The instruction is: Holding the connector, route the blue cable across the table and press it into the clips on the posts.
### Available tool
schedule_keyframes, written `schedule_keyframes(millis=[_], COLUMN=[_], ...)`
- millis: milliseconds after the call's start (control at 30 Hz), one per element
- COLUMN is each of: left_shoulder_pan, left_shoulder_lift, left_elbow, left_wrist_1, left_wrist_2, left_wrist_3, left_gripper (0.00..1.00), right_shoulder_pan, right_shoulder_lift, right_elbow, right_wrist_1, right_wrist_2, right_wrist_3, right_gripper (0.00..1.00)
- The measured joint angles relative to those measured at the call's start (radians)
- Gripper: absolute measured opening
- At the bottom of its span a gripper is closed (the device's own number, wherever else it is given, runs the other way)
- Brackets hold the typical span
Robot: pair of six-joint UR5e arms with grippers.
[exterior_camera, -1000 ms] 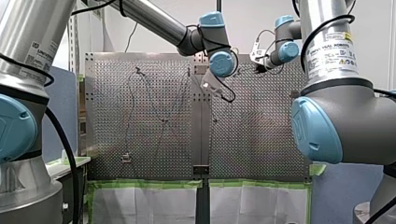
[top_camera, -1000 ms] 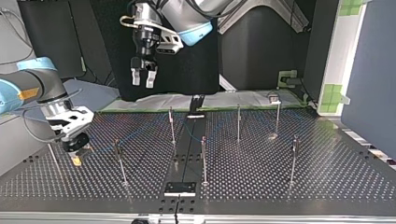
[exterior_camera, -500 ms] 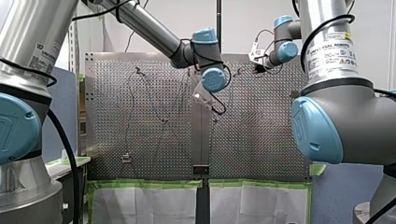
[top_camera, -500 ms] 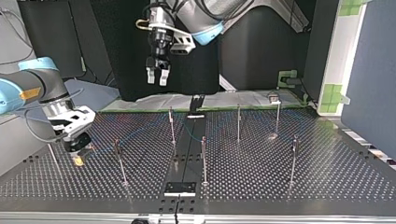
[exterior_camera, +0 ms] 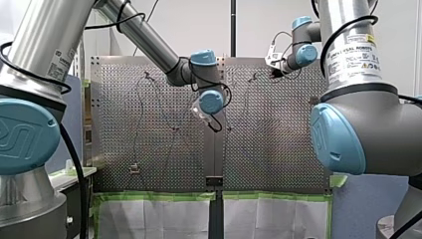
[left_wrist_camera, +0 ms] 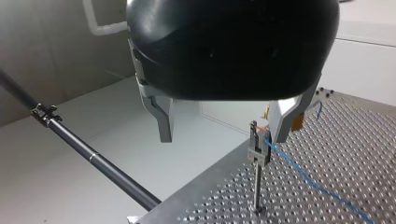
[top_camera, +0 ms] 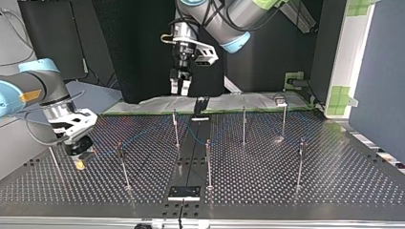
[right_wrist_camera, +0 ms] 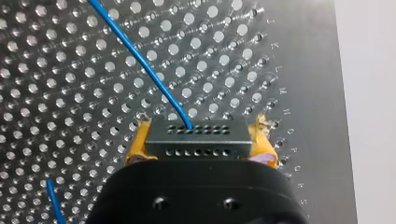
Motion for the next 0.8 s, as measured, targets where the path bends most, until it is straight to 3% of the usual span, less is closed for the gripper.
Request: schedule_keyframes(millis=[567, 800], left_shoulder_pan=[0.135, 0.192], left_shoulder_lift=[0.0, 0.0], left_elbow=[-0.135, -0.192], left_wrist_1=[0.133, 0.146], left_wrist_2=[0.135, 0.192], left_wrist_3=[0.135, 0.161], left_gripper=[1.0, 1.0], right_shoulder_pan=[-0.006, -0.009], right_shoulder_lift=[0.001, 0.001], right_elbow=[0.0, 0.0], right_wrist_1=[-0.001, -0.001], right_wrist_2=[0.0, -0.001], right_wrist_3=[0.0, 0.0], right_gripper=[0.0, 0.0])
